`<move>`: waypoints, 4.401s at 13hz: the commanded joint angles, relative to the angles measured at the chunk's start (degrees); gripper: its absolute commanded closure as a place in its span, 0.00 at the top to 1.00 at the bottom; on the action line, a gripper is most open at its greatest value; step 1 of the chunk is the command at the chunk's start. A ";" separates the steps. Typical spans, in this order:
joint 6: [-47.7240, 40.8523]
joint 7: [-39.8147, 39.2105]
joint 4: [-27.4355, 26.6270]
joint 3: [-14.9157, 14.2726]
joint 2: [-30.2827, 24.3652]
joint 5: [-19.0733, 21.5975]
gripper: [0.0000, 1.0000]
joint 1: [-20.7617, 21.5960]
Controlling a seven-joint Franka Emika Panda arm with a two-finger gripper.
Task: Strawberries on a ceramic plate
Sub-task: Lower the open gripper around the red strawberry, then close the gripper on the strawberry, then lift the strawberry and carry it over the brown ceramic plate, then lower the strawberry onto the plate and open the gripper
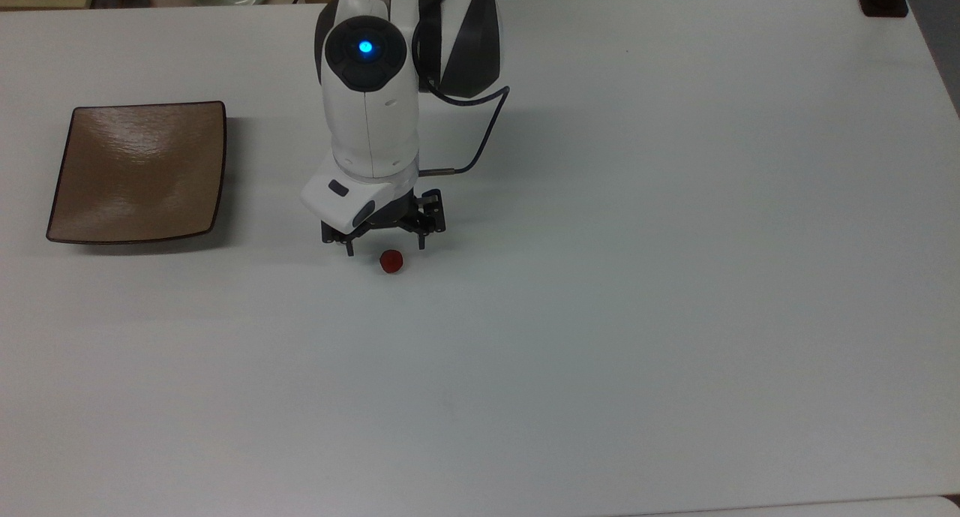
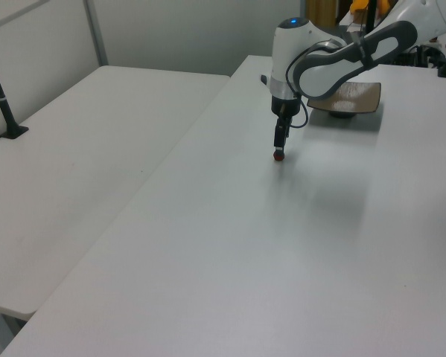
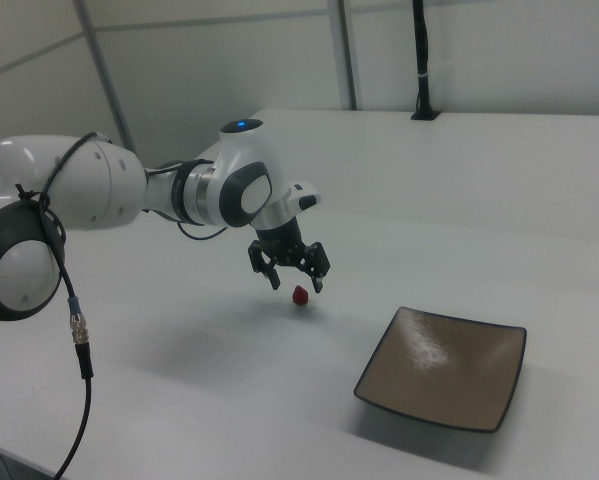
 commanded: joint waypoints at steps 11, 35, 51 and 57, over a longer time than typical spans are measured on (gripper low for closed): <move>5.49 0.50 -2.55 0.94 0.84 -1.55 0.40 0.02; -21.75 -19.42 -1.93 -0.11 -19.89 2.14 0.12 -10.51; -9.14 -35.01 -2.63 -0.20 -13.50 1.96 0.12 -23.96; -0.14 -35.45 -3.42 -0.64 -7.16 1.88 0.13 -25.65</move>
